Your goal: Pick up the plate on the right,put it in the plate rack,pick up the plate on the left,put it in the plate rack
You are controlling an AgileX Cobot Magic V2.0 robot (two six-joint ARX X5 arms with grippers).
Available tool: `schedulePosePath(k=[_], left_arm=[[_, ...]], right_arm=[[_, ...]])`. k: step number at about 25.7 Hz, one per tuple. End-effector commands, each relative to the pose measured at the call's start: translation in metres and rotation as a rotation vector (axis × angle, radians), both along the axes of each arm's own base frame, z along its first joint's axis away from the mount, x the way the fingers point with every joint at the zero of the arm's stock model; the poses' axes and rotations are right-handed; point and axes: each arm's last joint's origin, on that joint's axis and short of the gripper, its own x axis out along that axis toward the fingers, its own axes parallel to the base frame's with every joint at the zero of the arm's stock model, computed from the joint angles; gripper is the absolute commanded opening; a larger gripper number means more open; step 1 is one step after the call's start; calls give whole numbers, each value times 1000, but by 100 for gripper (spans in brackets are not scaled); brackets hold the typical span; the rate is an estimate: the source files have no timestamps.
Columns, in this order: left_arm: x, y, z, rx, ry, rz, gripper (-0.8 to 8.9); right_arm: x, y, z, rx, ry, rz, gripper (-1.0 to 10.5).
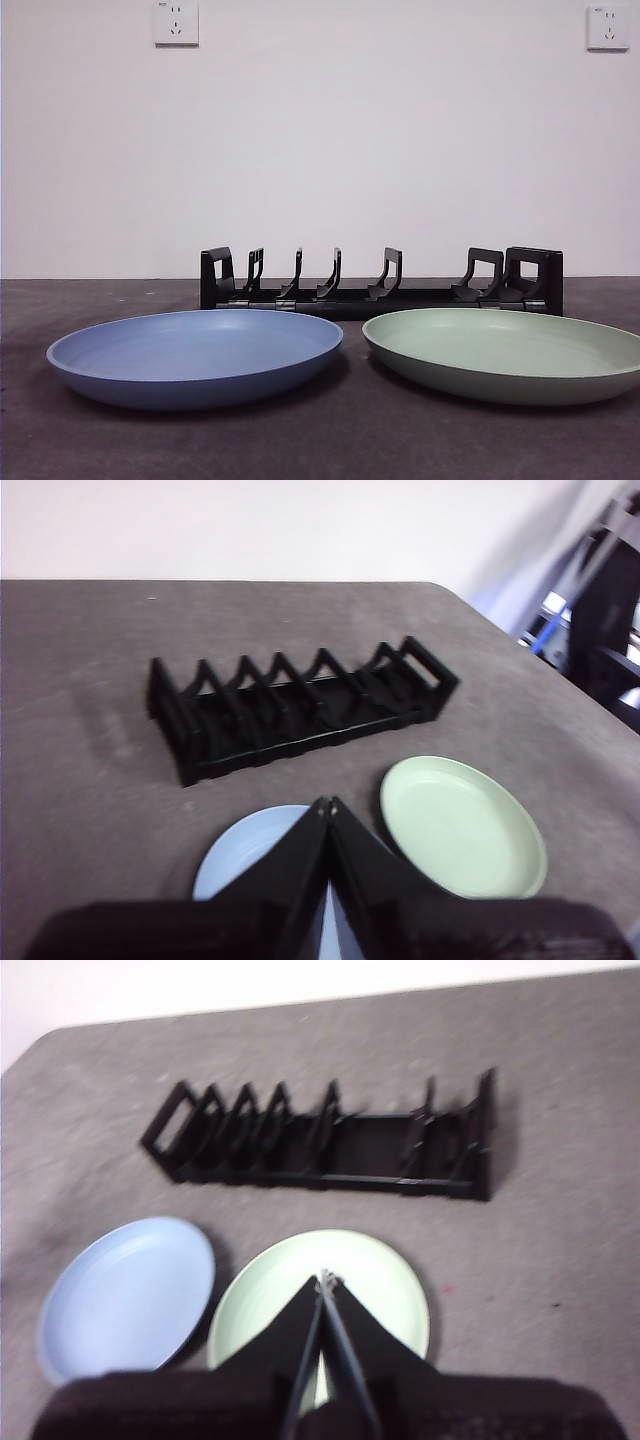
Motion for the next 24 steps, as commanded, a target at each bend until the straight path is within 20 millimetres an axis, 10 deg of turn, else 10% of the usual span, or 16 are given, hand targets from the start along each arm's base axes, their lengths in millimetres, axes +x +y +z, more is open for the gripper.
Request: schedulePosePath(k=[1,13,17,20,24], left_arm=[[-1,-5,7,28,-7,-66,-6],[5,-15,6,48,44,-162,9],[4,-15,10,49,29,-163,590],[1,-17,19,60,-26,-227,629],[3,-22,29,104,-87,-298,629]], right_arm=[[0,1,1,-11,20,33,-11],[-2,1,-2,-22,66,44,2],[-2,2,-2,-6,62,66,250],[-2,2,-2,29,77,69,589],[2,2,-4,43,107,76,601]])
